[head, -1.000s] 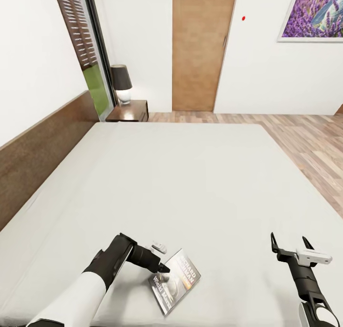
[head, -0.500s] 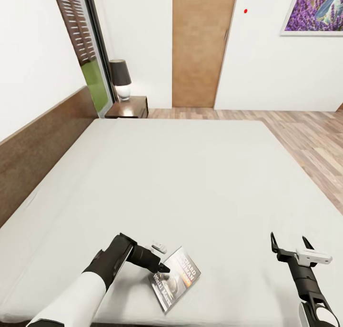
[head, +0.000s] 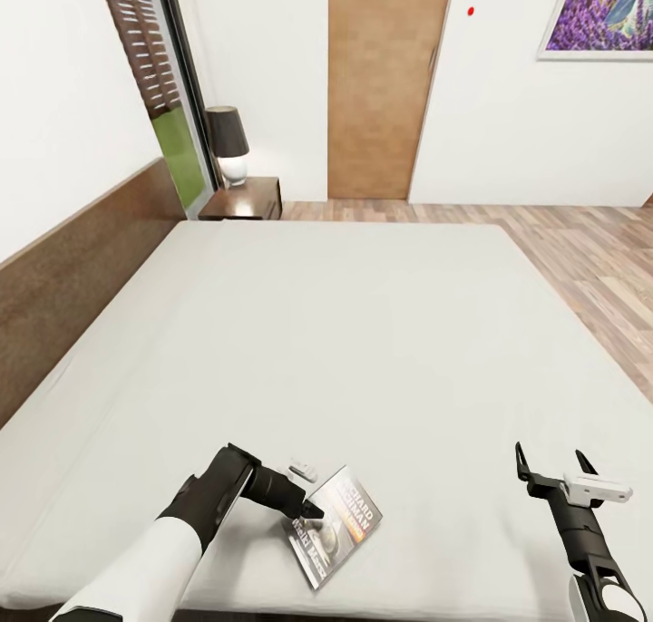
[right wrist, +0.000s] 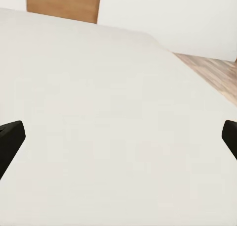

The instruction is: In the bedroom, move the book from the bed onto either nightstand, and place the two sandals side by side next to the bed.

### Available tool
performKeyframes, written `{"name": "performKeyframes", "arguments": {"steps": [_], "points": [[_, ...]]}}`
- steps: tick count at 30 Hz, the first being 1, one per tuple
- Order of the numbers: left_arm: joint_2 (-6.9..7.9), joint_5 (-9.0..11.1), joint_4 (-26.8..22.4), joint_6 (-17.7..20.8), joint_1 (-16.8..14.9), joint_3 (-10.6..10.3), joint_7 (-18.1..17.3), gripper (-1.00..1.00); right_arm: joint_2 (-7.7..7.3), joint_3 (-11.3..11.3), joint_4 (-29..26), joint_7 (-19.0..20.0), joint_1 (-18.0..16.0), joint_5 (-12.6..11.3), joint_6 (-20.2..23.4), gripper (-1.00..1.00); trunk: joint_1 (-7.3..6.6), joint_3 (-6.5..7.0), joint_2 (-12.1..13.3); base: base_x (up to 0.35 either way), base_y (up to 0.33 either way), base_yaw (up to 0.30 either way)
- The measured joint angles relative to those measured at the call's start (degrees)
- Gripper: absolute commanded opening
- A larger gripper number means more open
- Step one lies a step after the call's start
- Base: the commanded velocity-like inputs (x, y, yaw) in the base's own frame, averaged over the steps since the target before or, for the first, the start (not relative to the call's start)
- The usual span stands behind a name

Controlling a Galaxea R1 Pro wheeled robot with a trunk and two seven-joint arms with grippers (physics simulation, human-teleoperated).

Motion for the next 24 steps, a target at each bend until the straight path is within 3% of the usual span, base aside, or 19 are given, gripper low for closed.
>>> {"name": "performKeyframes", "arguments": {"steps": [24], "points": [[-0.09,0.0,0.0,-0.13,-0.01,0.0,0.0,1.0,0.05,0.29,0.0,0.0,0.0,0.0,0.0,1.0,1.1,-0.92,-2.01,0.0,0.0,0.0]]}}
